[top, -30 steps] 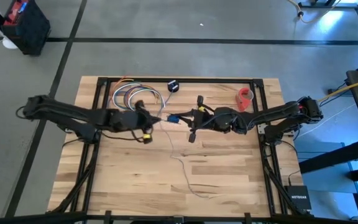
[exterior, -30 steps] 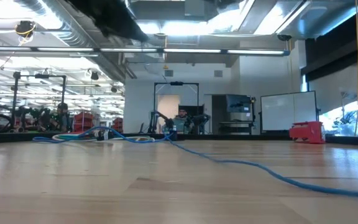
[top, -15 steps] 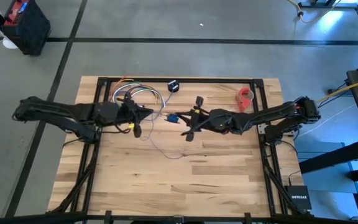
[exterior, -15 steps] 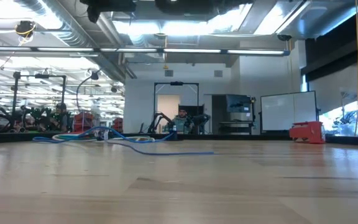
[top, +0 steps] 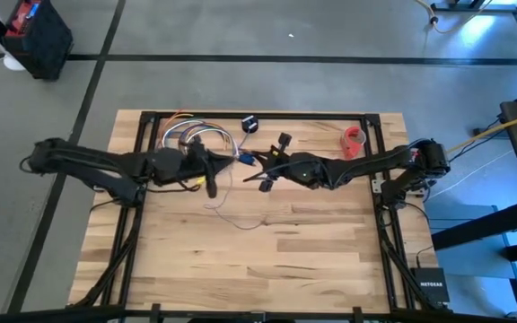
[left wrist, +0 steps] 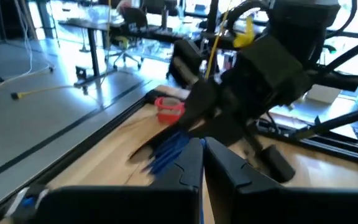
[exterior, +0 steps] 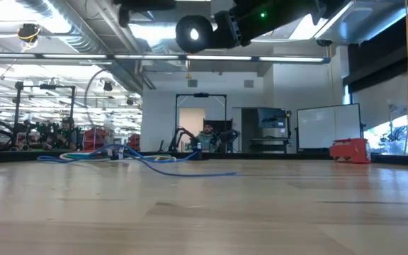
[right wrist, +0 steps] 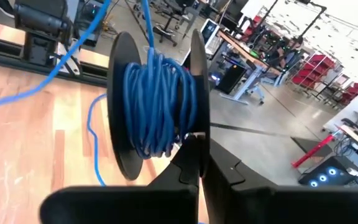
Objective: Coil cords
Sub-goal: Coil the blue wire onto the spool
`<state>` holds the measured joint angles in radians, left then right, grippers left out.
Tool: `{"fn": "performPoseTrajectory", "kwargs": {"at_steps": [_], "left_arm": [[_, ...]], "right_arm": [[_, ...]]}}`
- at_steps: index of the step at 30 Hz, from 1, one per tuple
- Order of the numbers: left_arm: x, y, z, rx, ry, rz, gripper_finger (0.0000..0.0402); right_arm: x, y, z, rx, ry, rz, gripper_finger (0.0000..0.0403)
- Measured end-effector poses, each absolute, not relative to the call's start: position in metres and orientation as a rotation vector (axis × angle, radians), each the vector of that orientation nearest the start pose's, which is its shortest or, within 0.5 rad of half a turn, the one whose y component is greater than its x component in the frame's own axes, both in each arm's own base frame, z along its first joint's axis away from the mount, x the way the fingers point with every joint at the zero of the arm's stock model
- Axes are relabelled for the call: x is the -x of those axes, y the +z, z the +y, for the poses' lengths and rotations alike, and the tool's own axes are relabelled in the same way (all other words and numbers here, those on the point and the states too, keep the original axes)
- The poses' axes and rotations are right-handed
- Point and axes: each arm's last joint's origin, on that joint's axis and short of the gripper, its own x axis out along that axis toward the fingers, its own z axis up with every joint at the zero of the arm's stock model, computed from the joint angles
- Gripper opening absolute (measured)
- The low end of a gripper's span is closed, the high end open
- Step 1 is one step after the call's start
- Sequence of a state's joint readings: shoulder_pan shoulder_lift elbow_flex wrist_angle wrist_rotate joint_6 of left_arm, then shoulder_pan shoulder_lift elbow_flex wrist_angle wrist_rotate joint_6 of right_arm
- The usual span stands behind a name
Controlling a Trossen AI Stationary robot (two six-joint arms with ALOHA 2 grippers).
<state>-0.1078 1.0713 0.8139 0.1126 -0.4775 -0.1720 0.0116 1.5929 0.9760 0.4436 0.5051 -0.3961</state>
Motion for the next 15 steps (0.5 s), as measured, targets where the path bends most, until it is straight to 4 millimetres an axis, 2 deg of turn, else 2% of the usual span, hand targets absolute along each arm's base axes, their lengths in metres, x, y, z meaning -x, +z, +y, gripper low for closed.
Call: {"fn": "performPoseTrajectory", "kwargs": {"at_steps": [3, 7, 15], "left_arm": [[-0.257, 0.312, -0.016, 0.096, 0.368, 0.055, 0.0002], [-0.273, 0.308, -0.019, 0.078, 0.366, -0.014, 0.0008], [-0.299, 0.285, -0.023, 0.074, 0.358, -0.01, 0.0012]], "right_arm": [[-0.352, 0.258, -0.01, 0.431, -0.465, 0.268, 0.0004], [-0.352, 0.258, -0.01, 0.407, -0.473, 0.264, 0.0004], [-0.352, 0.258, -0.011, 0.364, -0.49, 0.254, 0.0003]]}}
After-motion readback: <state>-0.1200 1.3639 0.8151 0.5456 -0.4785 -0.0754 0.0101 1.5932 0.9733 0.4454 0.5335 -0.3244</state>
